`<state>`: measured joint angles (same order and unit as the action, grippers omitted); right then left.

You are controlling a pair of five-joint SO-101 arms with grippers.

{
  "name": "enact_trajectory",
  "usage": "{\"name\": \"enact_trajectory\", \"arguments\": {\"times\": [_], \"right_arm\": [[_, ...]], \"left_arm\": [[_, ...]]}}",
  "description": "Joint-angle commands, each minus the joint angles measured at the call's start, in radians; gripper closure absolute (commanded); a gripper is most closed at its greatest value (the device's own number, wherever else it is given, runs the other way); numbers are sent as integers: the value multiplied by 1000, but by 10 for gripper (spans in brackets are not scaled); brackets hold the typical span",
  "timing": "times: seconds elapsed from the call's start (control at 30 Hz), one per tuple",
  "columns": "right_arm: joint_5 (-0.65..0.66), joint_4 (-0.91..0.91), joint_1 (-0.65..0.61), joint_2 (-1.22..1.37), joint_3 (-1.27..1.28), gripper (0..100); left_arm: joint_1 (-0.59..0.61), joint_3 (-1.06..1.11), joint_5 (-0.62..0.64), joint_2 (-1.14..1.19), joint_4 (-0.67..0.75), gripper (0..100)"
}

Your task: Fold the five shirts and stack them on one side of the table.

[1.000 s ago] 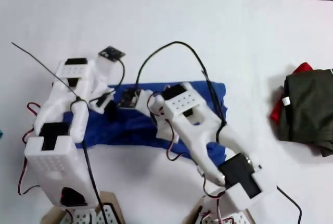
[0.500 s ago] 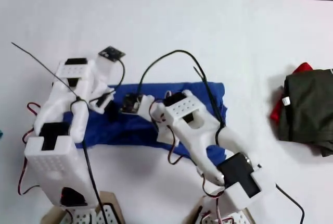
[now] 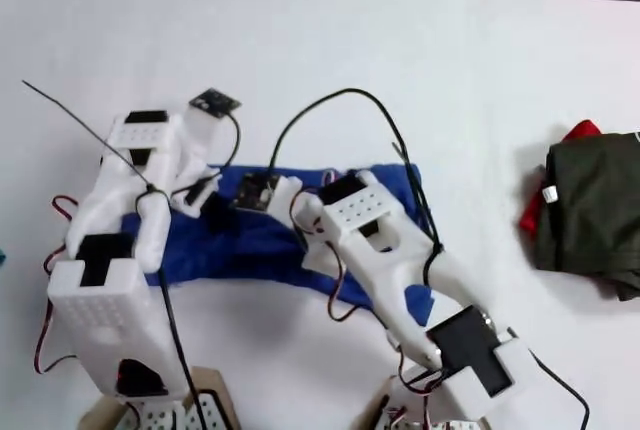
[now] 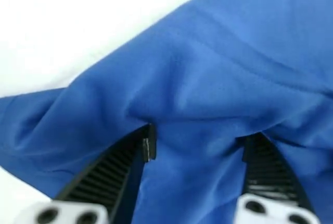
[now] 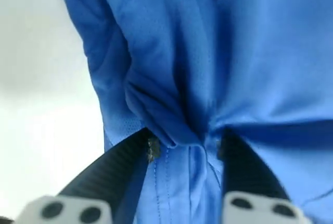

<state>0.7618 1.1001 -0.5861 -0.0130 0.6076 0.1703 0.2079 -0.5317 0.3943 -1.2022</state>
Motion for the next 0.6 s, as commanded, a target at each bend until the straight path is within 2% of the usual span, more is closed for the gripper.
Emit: {"name": "enact_trajectory", "arguments": {"times": [0.0,0.17,0.3,0.47,0.57], "right_arm": [[0,-4,33,-50,-5,747],[-5,-18,108,-58,-3,745],[0,81,71,-59,-6,745],[0,91,28,-128,-5,740],[2,130,-18,-191,-2,685]], "left_arm": [[2,-2,0,18,-17,714],[2,-2,0,18,-17,714],[0,-2,0,18,-17,714],[0,-2,0,18,-17,714],[0,-2,0,18,-17,714]]}}
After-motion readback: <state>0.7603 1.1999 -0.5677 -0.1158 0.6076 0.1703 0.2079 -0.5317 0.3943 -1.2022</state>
